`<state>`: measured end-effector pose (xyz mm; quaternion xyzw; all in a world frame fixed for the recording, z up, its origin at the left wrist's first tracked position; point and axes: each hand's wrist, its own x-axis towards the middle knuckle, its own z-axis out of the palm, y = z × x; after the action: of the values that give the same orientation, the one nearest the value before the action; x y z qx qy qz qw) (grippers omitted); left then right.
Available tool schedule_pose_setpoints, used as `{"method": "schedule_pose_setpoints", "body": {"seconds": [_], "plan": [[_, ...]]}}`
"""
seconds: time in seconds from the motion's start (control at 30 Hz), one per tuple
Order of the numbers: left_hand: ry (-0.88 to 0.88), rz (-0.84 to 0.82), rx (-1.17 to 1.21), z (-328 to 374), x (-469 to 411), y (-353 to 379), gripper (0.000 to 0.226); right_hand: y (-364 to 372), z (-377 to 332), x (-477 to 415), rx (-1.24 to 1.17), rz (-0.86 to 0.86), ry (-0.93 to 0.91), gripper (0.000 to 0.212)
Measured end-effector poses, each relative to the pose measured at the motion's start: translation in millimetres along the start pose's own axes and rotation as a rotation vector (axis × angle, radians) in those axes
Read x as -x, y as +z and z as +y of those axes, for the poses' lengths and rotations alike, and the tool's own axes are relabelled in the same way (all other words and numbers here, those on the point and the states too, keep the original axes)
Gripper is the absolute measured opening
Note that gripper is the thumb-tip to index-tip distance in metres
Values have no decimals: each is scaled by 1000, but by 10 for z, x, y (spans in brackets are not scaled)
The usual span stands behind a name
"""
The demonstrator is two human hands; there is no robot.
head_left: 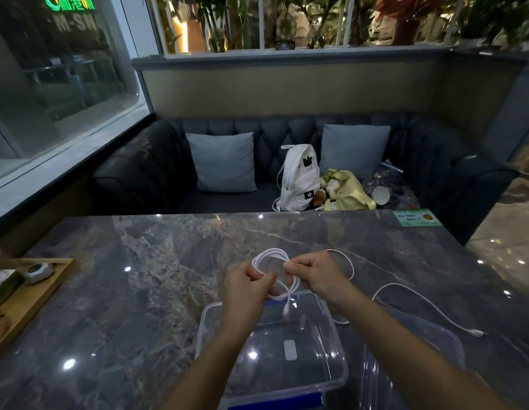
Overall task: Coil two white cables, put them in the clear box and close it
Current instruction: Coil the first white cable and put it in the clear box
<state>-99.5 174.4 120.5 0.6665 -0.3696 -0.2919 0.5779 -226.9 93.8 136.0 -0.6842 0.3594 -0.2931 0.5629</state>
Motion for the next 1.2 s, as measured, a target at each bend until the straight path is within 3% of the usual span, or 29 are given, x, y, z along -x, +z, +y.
{"method": "schedule_pose_setpoints", "body": {"seconds": [0.2, 0.27, 0.37, 0.43, 0.53, 0.6, 0.7, 0.77, 0.9, 1.07, 1.2], "plan": [[-123, 99, -45, -51, -36, -18, 28, 88, -2, 83, 53, -15, -95, 31], [-196, 27, 76, -74, -24, -2, 24, 96, 23, 92, 48, -10, -100, 21], [-366, -154, 484, -64, -24, -59, 25, 34, 27, 104, 0, -8, -78, 20], [-362, -258, 514, -81, 17, -147, 27, -37, 35, 110, -33, 29, -40, 24], [-185, -377, 264, -44, 116, -241, 16, -103, 21, 134, -121, 48, 4, 23], [30, -383, -120, -33, 137, -242, 26, -106, 5, 159, -117, 27, 1, 26], [326, -137, -770, -64, 200, -238, 37, -61, -29, 196, -59, 8, -33, 34], [443, -21, -965, -76, 254, -284, 30, -49, -28, 216, -43, -4, -47, 35], [602, -37, -1020, -104, 250, -354, 12, -73, -30, 268, 0, -16, -71, 35], [383, -64, -941, -41, 210, -423, 25, -126, -32, 319, 178, 8, -229, 41], [255, 18, -823, -31, 158, -489, 19, -110, -9, 364, 402, 1, -402, 17]]}}
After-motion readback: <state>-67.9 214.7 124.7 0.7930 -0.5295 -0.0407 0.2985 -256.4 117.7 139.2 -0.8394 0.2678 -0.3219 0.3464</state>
